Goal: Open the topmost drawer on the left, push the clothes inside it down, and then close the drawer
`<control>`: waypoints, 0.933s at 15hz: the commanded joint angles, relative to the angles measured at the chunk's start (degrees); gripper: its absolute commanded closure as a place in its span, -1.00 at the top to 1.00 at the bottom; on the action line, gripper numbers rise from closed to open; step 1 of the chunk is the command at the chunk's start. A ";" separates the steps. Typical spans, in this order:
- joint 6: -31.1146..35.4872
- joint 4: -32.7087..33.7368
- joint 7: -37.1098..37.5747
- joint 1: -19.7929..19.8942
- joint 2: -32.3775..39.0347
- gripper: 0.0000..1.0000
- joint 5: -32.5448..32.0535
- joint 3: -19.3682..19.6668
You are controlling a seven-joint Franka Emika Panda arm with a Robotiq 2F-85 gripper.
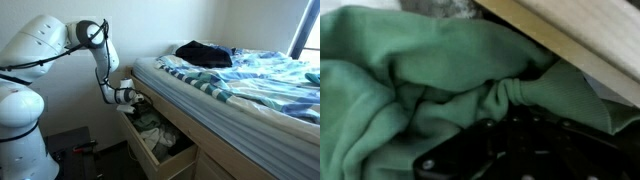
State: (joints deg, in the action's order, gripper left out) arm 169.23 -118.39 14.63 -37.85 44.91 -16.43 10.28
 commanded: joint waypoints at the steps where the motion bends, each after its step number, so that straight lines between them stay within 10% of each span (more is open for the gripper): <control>1: -3.93 -2.59 -2.68 1.04 -3.55 -1.00 0.78 -1.59; 14: -9.61 -8.13 1.77 -1.82 -13.87 -1.00 -0.83 -0.22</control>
State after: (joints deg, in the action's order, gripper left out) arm 163.25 -122.96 14.51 -38.96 36.21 -16.85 10.18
